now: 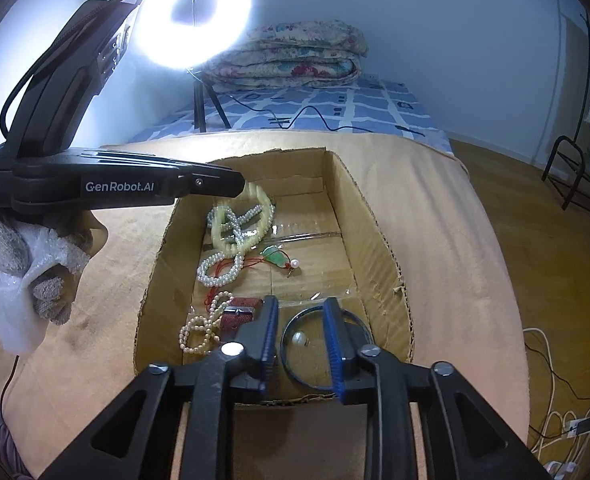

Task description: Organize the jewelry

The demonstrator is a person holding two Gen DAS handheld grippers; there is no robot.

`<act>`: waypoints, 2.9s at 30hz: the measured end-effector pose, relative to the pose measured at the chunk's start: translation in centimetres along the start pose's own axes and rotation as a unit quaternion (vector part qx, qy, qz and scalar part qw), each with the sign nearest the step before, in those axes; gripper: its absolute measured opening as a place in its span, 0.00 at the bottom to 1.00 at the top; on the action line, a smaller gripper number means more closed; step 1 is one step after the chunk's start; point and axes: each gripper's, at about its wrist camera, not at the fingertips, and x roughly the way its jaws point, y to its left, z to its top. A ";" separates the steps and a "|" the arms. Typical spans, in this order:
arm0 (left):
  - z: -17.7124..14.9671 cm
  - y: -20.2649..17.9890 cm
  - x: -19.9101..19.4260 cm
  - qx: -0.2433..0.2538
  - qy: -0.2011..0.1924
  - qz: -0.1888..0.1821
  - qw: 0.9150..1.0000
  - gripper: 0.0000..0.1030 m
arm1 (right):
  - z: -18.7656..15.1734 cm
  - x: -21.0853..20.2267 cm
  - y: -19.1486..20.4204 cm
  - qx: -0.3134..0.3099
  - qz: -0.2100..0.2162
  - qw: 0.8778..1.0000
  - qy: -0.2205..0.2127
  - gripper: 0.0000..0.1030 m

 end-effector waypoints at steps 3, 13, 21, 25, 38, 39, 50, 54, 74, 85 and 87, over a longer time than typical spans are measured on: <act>0.0 0.1 -0.5 0.001 -0.002 0.000 1.000 0.05 | 0.0 -0.2 0.2 -0.002 -0.003 1.000 -0.002 0.30; -1.1 -1.0 -5.1 0.021 -0.029 0.007 0.999 0.06 | -0.2 -2.7 1.3 -0.002 -0.008 1.000 -0.021 0.38; -2.4 -1.8 -10.9 0.026 -0.070 0.008 0.997 0.06 | -0.6 -6.0 2.2 0.007 -0.011 0.999 -0.043 0.40; -3.4 -2.0 -14.0 0.024 -0.087 0.006 0.996 0.07 | -1.0 -8.1 2.9 0.007 -0.023 0.998 -0.056 0.48; -8.4 -2.8 -21.8 0.024 -0.134 0.037 0.990 0.75 | -2.5 -14.8 4.6 0.048 -0.064 0.991 -0.112 0.93; -8.6 -2.8 -22.0 0.023 -0.134 0.040 0.990 0.77 | -2.7 -15.1 4.7 0.051 -0.067 0.990 -0.115 0.95; -10.5 -3.9 -23.3 0.042 -0.141 0.073 0.986 0.98 | -3.7 -16.5 4.5 0.071 -0.099 0.985 -0.126 1.00; -10.7 -4.2 -23.4 0.048 -0.141 0.084 0.985 0.99 | -3.9 -16.9 4.3 0.080 -0.103 0.983 -0.130 1.00; -11.9 -4.2 -23.3 0.053 -0.133 0.085 0.986 1.00 | -4.5 -16.6 4.4 0.079 -0.108 0.983 -0.125 1.00; -11.8 -3.9 -23.3 0.052 -0.134 0.086 0.986 1.00 | -4.5 -16.6 4.4 0.075 -0.109 0.983 -0.124 1.00; -11.8 -3.8 -23.3 0.052 -0.133 0.086 0.986 1.00 | -4.5 -16.5 4.4 0.075 -0.109 0.983 -0.123 1.00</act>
